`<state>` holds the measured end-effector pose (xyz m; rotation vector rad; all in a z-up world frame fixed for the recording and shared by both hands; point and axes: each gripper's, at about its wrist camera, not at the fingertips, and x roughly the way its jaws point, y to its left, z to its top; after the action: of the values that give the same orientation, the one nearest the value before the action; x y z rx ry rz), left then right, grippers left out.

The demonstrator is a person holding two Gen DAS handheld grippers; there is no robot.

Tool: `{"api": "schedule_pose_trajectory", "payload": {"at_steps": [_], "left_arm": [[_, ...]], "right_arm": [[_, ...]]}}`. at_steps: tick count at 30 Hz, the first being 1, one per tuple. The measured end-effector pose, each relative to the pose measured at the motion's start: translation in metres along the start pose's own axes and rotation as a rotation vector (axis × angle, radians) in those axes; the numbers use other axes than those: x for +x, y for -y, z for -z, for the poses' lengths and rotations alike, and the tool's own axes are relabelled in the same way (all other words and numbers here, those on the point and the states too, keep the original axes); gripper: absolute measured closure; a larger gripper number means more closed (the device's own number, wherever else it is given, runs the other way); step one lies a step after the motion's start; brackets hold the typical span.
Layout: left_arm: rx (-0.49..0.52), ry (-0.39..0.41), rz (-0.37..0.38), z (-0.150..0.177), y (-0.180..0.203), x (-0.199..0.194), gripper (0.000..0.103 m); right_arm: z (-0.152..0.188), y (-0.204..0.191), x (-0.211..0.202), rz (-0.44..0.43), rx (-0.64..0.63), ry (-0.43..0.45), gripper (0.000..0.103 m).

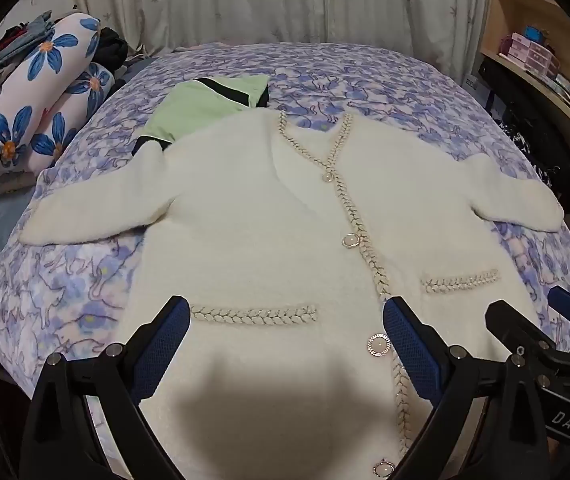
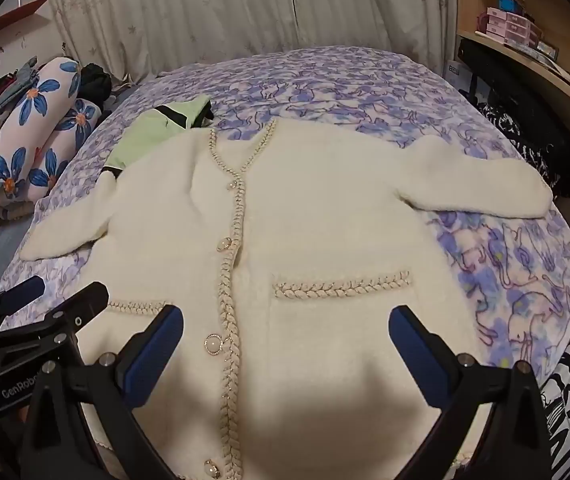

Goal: Fold large clothes

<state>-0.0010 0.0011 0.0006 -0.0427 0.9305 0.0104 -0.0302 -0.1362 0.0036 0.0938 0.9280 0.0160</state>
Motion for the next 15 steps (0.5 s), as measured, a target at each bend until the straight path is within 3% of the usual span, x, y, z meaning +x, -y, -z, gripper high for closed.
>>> {"api": "schedule_pose_trajectory", "payload": {"at_steps": [10, 15], "left_arm": [[-0.009, -0.036, 0.024, -0.002, 0.002, 0.003, 0.007], [0.002, -0.048, 0.017, 0.002, 0.005, 0.005, 0.007]], "right_arm": [[0.011, -0.002, 0.006, -0.005, 0.002, -0.002, 0.0], [0.008, 0.006, 0.01, -0.063, 0.048, -0.041, 0.0]]}}
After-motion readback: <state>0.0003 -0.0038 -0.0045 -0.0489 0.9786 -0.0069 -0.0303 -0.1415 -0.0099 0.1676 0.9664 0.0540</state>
